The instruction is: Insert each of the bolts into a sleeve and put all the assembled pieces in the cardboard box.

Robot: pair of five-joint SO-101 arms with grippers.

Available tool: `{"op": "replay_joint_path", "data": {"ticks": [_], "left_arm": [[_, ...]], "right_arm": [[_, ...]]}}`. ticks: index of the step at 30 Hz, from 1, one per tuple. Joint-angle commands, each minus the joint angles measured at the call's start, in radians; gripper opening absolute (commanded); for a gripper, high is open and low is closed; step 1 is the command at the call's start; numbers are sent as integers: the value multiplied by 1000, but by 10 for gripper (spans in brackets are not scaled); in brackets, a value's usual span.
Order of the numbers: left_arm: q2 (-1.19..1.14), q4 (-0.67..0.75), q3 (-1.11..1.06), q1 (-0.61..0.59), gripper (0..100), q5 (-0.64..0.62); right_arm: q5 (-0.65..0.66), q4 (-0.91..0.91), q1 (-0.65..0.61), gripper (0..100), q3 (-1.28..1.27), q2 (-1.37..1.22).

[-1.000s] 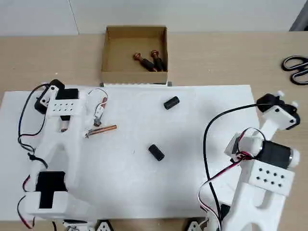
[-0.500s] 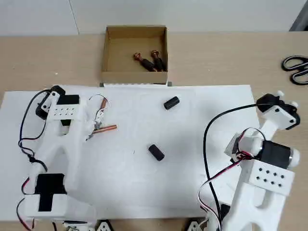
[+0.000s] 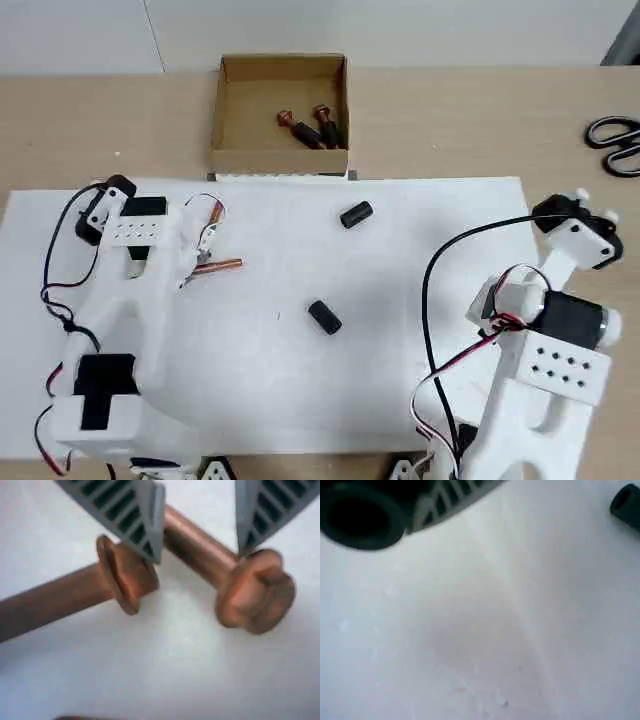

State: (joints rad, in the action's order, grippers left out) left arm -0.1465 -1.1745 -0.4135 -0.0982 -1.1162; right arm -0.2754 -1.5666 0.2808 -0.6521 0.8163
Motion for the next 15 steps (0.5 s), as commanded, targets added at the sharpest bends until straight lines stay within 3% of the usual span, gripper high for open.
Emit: {"op": "replay_joint_path", "data": {"ticks": [1, 8, 15], "left_arm": [[-110, 14, 5, -3, 94, 5], [-94, -84, 79, 15, 94, 8], [-74, -201, 111, 129, 97, 8]], "right_arm": [[12, 12, 7, 2, 8, 21], [12, 12, 7, 2, 8, 21], [12, 12, 7, 2, 8, 21]]}}
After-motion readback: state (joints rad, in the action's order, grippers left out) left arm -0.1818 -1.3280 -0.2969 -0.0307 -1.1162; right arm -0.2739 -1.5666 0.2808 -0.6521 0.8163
